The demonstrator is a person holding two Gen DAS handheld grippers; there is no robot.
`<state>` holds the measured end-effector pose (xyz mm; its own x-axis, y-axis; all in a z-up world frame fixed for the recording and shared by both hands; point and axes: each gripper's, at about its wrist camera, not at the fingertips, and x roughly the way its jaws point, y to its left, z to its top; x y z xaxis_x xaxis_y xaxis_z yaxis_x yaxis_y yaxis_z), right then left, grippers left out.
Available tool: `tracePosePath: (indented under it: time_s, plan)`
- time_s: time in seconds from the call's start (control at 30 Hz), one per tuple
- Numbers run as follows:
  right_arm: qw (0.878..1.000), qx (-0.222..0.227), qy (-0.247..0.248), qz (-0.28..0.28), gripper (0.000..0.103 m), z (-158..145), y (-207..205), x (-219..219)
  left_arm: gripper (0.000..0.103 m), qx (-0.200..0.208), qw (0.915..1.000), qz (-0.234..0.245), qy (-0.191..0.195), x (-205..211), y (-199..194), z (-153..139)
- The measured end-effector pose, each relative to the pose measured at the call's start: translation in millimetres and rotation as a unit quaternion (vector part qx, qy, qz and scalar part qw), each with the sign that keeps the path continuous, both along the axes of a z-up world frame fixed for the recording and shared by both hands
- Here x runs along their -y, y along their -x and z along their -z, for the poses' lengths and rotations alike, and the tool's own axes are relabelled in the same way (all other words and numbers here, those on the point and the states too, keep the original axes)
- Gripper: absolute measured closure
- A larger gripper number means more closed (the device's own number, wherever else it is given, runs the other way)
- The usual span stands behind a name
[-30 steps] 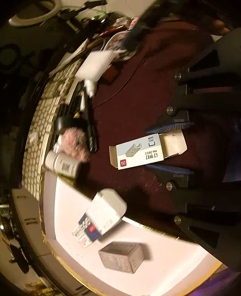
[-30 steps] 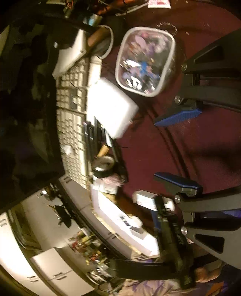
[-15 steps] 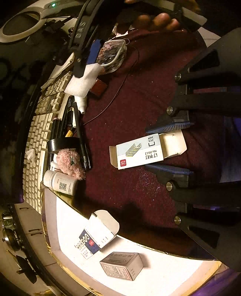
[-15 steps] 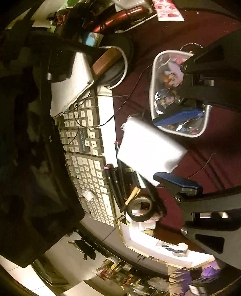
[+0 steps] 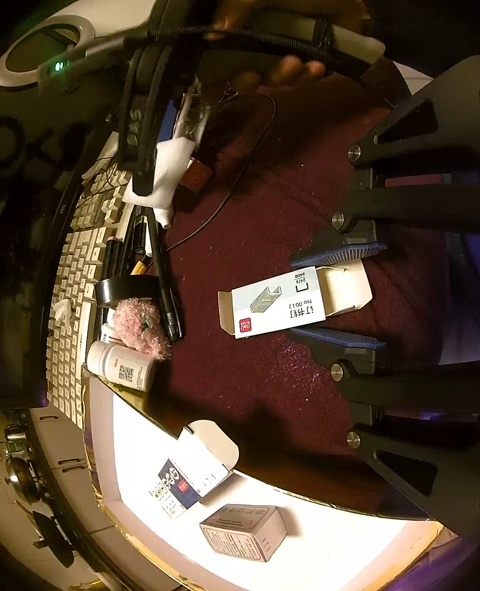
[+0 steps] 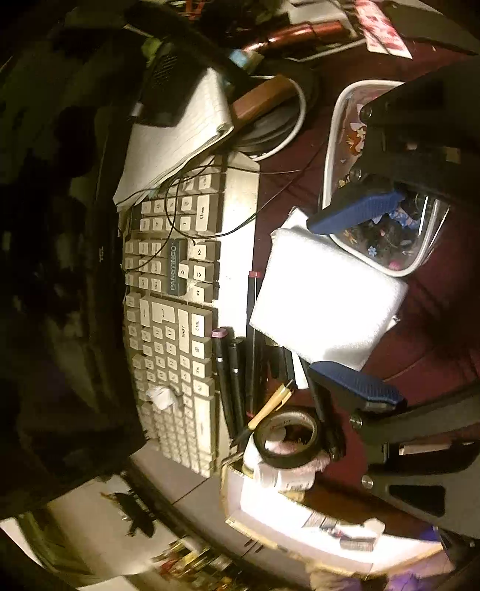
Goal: Organize objects
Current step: 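Carry the stapler box toward the tray with the left tool while the right tool grasps the white foam sheet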
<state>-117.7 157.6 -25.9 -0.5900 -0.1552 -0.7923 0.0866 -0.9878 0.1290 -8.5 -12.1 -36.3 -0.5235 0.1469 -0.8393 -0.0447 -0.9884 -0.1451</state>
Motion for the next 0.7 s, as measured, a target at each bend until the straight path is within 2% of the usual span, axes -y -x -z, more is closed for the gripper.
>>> tracePosePath:
  time_s: [0.13,0.3,0.33,0.37,0.43,0.47,0.53,0.6,0.7]
  plan:
    - [0.999,-0.009,-0.037,0.002,0.026,4.6,2.2,7.9,0.071,0.001,1.0,0.002,0.0,0.8,-0.1,-0.1]
    - [0.999,-0.027,-0.029,0.004,0.029,4.4,-4.1,5.0,0.071,0.0,1.0,-0.003,-0.004,3.0,-0.9,0.1]
    - [0.999,-0.035,-0.025,0.0,0.033,3.2,-7.1,4.1,0.071,0.0,1.0,-0.003,-0.004,2.8,-0.6,0.1]
    - [0.999,-0.037,-0.017,-0.003,0.043,2.7,-8.7,3.0,0.071,0.001,1.0,-0.003,-0.003,2.8,-0.2,0.1]
    - [0.999,-0.041,-0.003,-0.005,0.048,1.8,-12.5,-0.4,0.071,0.001,1.0,-0.004,-0.004,3.8,0.6,0.2]
    - [0.999,-0.048,0.003,-0.009,0.055,1.1,-14.6,-1.0,0.071,0.001,1.0,-0.005,-0.005,4.1,0.9,0.1]
    - [0.998,-0.055,0.022,-0.011,0.063,-0.8,-19.7,-5.5,0.071,0.002,0.9999,-0.008,-0.009,6.1,1.4,0.0]
    - [0.997,-0.062,0.052,-0.018,0.077,-4.1,-25.7,-10.8,0.071,0.001,0.9998,-0.013,-0.016,9.0,1.2,-0.7]
    - [0.994,-0.073,0.082,-0.025,0.084,-8.7,-37.6,-16.3,0.071,0.0,0.9995,-0.021,-0.024,13.2,0.7,-0.9]
